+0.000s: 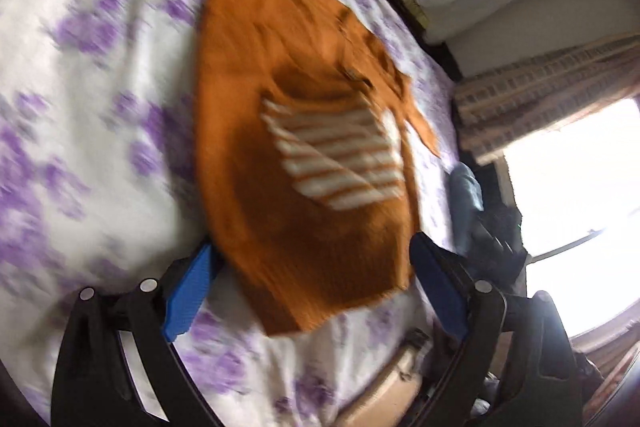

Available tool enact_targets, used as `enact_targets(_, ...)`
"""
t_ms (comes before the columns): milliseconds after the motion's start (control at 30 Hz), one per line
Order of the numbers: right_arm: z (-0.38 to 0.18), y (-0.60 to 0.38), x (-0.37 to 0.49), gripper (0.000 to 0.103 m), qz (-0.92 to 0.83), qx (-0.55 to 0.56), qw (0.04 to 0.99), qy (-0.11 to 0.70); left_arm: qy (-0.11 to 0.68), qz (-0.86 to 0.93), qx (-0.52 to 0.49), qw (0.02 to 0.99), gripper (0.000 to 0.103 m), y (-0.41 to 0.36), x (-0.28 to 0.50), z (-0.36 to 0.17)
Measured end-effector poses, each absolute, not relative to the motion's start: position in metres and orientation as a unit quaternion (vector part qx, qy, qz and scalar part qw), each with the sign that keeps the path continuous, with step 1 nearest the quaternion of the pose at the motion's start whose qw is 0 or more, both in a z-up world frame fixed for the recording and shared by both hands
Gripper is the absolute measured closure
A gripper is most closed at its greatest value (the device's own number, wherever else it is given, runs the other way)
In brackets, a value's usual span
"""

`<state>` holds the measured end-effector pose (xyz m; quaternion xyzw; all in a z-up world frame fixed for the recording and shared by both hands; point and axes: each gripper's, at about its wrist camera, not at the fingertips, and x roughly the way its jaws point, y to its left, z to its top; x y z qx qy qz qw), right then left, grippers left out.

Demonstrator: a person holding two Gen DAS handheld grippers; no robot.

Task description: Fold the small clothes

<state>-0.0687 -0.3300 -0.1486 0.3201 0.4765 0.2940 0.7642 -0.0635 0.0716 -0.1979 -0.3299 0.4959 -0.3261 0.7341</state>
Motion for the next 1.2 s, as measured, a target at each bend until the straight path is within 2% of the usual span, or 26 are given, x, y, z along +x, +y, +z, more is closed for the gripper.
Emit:
enact_targets(67, -0.152, -0.331, -0.064, 0.003, 0.299, 0.339, 0.752, 0.48, 0.497, -0.345, -0.335, 0.723, 0.014, 0.062, -0.067, -0.199)
enact_targets(133, -0.152, -0.328, -0.061, 0.003, 0.295, 0.344, 0.751, 0.48, 0.497, -0.332, -0.32, 0.735, 0.025, 0.055, -0.067, -0.199)
enact_targets(167, -0.152, -0.325, -0.062, 0.003, 0.294, 0.343, 0.751, 0.482, 0.497, -0.328, -0.32, 0.737, 0.037, 0.053, -0.065, -0.201)
enact_targets(200, -0.151, -0.321, -0.06, 0.004, 0.289, 0.336, 0.753, 0.487, 0.497, -0.327, -0.335, 0.731, 0.057, 0.054, -0.061, -0.205)
enact_targets(267, -0.149, -0.316, -0.063, 0.007, 0.27, 0.329, 0.764, 0.485, 0.508, -0.343, -0.37, 0.699, 0.087, 0.056, -0.056, -0.218)
enact_targets(300, -0.15, -0.314, -0.065, 0.021, 0.261, 0.325, 0.769, 0.485, 0.513, -0.338, -0.378, 0.693, 0.088, 0.058, -0.056, -0.222)
enact_targets(333, -0.151, -0.31, -0.068, 0.03, 0.258, 0.313, 0.772, 0.49, 0.512, -0.337, -0.376, 0.695, 0.089, 0.058, -0.058, -0.221)
enact_targets(400, -0.151, -0.301, -0.071, 0.054, 0.268, 0.285, 0.774, 0.497, 0.495, -0.339, -0.353, 0.718, 0.09, 0.059, -0.066, -0.203)
enact_targets(433, -0.151, -0.297, -0.073, 0.06, 0.271, 0.268, 0.778, 0.5, 0.487, -0.34, -0.342, 0.728, 0.09, 0.06, -0.069, -0.195)
enact_targets(500, -0.148, -0.298, -0.077, 0.084, 0.266, 0.246, 0.786, 0.501, 0.48, -0.338, -0.328, 0.74, 0.09, 0.063, -0.075, -0.183)
enact_targets(567, -0.14, -0.307, -0.081, 0.091, 0.261, 0.24, 0.794, 0.494, 0.492, -0.326, -0.318, 0.742, 0.09, 0.065, -0.081, -0.182)
enact_targets(667, -0.124, -0.329, -0.09, 0.093, 0.251, 0.217, 0.809, 0.486, 0.529, -0.31, -0.307, 0.728, 0.09, 0.067, -0.091, -0.2)
enact_targets(800, -0.139, -0.35, -0.095, 0.093, 0.207, 0.204, 0.805, 0.517, 0.546, -0.301, -0.318, 0.715, 0.094, 0.075, -0.103, -0.216)
enact_targets(833, -0.141, -0.353, -0.097, 0.091, 0.204, 0.202, 0.803, 0.522, 0.541, -0.296, -0.316, 0.721, 0.093, 0.079, -0.104, -0.212)
enact_targets(867, -0.142, -0.355, -0.101, 0.087, 0.209, 0.211, 0.797, 0.526, 0.532, -0.29, -0.312, 0.732, 0.086, 0.083, -0.104, -0.206)
enact_targets(900, -0.144, -0.354, -0.103, 0.064, 0.222, 0.229, 0.789, 0.525, 0.523, -0.287, -0.311, 0.74, 0.071, 0.085, -0.104, -0.201)
enact_targets(933, -0.143, -0.353, -0.105, 0.046, 0.238, 0.252, 0.783, 0.516, 0.519, -0.287, -0.315, 0.741, 0.064, 0.086, -0.103, -0.199)
enact_targets(967, -0.14, -0.349, -0.107, 0.035, 0.256, 0.269, 0.78, 0.503, 0.515, -0.29, -0.324, 0.739, 0.057, 0.086, -0.102, -0.197)
enact_targets(1133, -0.158, -0.313, -0.099, 0.037, 0.292, 0.284, 0.748, 0.525, 0.509, -0.306, -0.334, 0.732, 0.051, 0.077, -0.1, -0.197)
enact_targets(1200, -0.161, -0.303, -0.094, 0.052, 0.283, 0.278, 0.758, 0.517, 0.506, -0.308, -0.352, 0.725, 0.049, 0.075, -0.097, -0.2)
